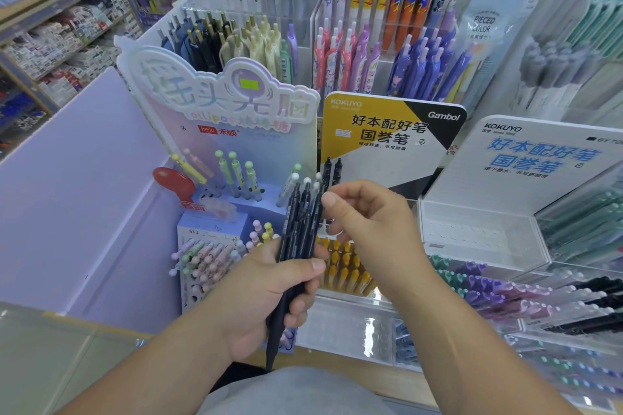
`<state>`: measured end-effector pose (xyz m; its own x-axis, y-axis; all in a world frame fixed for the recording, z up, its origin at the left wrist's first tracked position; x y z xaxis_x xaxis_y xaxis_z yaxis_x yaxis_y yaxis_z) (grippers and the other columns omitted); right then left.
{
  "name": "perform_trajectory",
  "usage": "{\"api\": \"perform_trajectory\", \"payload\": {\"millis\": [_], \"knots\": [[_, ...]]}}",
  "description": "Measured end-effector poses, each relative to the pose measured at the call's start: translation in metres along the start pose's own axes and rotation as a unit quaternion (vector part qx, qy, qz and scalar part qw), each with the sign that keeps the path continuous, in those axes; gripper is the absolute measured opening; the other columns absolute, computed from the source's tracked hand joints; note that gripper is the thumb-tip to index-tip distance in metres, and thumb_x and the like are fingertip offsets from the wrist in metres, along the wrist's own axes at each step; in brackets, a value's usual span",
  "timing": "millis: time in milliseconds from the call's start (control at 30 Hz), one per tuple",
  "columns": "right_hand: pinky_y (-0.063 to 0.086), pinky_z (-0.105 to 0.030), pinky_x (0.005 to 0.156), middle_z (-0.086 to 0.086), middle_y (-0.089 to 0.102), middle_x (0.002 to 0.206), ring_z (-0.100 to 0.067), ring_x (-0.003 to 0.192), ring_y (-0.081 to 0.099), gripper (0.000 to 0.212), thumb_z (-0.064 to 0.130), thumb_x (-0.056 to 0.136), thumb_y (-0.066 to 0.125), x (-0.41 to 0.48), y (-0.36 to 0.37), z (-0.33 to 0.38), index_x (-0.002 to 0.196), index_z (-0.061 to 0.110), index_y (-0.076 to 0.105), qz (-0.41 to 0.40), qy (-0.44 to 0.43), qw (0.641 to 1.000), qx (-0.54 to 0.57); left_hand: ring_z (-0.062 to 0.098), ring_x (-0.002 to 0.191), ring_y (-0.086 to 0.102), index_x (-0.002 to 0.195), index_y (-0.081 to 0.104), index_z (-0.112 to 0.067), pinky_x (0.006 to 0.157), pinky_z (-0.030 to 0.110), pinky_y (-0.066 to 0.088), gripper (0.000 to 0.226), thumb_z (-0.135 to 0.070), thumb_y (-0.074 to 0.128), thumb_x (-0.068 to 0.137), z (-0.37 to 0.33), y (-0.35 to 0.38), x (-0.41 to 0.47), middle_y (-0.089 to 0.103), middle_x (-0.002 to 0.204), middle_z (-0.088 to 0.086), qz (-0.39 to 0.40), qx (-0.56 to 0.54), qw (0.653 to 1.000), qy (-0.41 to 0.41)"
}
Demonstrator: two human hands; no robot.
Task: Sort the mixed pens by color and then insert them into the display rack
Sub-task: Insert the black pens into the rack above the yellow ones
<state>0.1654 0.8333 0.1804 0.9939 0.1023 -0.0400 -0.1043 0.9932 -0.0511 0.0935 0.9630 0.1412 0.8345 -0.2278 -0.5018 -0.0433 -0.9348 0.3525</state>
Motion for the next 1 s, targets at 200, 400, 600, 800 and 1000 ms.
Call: {"api": "perform_trajectory", "payload": {"millis": [200, 400, 600, 800, 1000], "knots": [[0.052, -0.023, 0.058, -0.010, 0.073, 0.079, -0.012, 0.062, 0.064, 0.018, 0.017, 0.085, 0.076, -0.002, -0.001, -0.009, 0.099, 0.008, 0.069, 0.008, 0.042, 0.998, 0.040, 0.016, 0.048, 0.043, 0.109, 0.060, -0.005, 0.042, 0.025, 0.031, 0.038, -0.018, 0.070, 0.075, 0.001, 0.010, 0.002, 0.055, 0.068, 0.009, 0.014, 0.022, 1.000, -0.008], [0.053, -0.028, 0.061, -0.001, 0.071, 0.074, -0.014, 0.064, 0.065, 0.013, 0.015, 0.089, 0.071, 0.003, -0.020, -0.003, 0.100, 0.009, 0.068, -0.027, 0.026, 0.996, 0.078, 0.022, 0.048, 0.052, 0.105, 0.058, -0.001, 0.039, 0.025, 0.037, 0.038, -0.020, 0.074, 0.075, -0.002, 0.006, 0.006, 0.064, 0.073, 0.015, -0.037, 0.006, 0.999, -0.001], [0.055, -0.029, 0.063, -0.001, 0.073, 0.080, -0.015, 0.070, 0.069, 0.010, 0.009, 0.092, 0.068, 0.023, -0.058, 0.015, 0.099, 0.015, 0.064, -0.089, -0.040, 0.991, 0.086, 0.016, 0.045, 0.043, 0.096, 0.059, -0.010, 0.038, 0.024, 0.034, 0.027, -0.021, 0.073, 0.076, 0.002, -0.010, 0.010, 0.052, 0.064, 0.006, -0.082, -0.042, 0.996, -0.012], [0.059, -0.037, 0.074, -0.003, 0.071, 0.091, -0.020, 0.083, 0.071, 0.015, 0.015, 0.090, 0.072, 0.039, -0.072, 0.023, 0.101, 0.021, 0.064, -0.138, -0.117, 0.982, -0.054, 0.013, 0.044, 0.037, 0.095, 0.058, -0.013, 0.038, 0.023, 0.032, 0.023, -0.019, 0.071, 0.077, 0.002, -0.017, 0.013, 0.047, 0.063, 0.004, -0.085, -0.069, 0.994, -0.008], [0.054, -0.020, 0.075, 0.018, 0.064, 0.087, -0.003, 0.080, 0.063, 0.017, 0.021, 0.090, 0.072, 0.042, -0.055, 0.021, 0.103, 0.025, 0.063, -0.137, -0.171, 0.960, -0.174, 0.013, 0.045, 0.038, 0.096, 0.058, -0.013, 0.038, 0.023, 0.032, 0.018, -0.017, 0.069, 0.083, 0.002, -0.021, 0.015, 0.048, 0.064, 0.004, -0.086, -0.072, 0.994, -0.008]]}}
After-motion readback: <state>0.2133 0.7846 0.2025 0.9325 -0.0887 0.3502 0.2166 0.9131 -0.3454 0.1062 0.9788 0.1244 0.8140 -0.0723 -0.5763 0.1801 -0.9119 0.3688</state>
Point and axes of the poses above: each hand's wrist, its own x-axis towards the middle knuckle, its own y-axis out of the palm, z = x × y, the point moved 8 cm from there along x, towards the middle knuckle
